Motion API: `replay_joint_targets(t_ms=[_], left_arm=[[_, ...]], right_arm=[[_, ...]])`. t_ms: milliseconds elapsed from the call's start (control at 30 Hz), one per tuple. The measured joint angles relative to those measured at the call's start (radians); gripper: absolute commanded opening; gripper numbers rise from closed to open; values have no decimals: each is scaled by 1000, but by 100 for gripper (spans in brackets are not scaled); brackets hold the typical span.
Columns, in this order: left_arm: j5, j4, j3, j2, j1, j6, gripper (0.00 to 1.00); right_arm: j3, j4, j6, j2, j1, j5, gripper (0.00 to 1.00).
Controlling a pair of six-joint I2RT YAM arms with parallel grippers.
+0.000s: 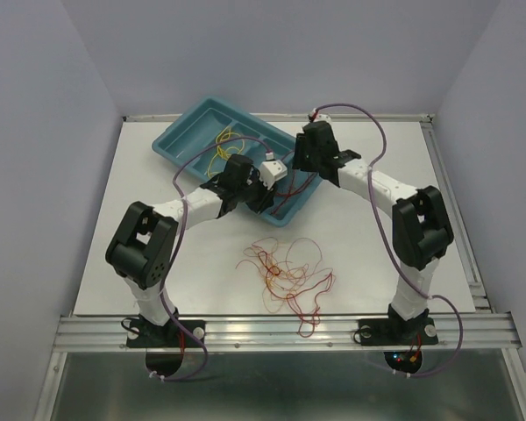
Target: Untangle the cables
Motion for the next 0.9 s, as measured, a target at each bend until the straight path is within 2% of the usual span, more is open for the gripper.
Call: replay_joint_targets(t_ms=[133,200,300,333,400,500,700,900], left_arm=[[-15,3,-9,-21,0,2,40],[-26,6,-19,-47,0,3,44],[-39,13,-40,-93,0,5,55],[-46,15,-54,-121,0,7,62],[-56,23,-82,-169,0,13,70],[-60,26,-124,-270,0,29,79],[39,-82,-154,-469,-16,150,80],[36,-164,-295,-553,-214,315,75]], right_arm=[[0,-15,-3,-116,0,26,70],[0,-19,-2,-167,0,40,76],[-3,-26,0,-228,0,50,77],[-13,-27,0,-250,0,50,77],[-48,-32,0,-301,0,41,77],[-125,-45,0,-383,0,-15,76],[-326,-79,-39,-492,51,-142,75],[-460,-107,-53,-578,92,-182,75]])
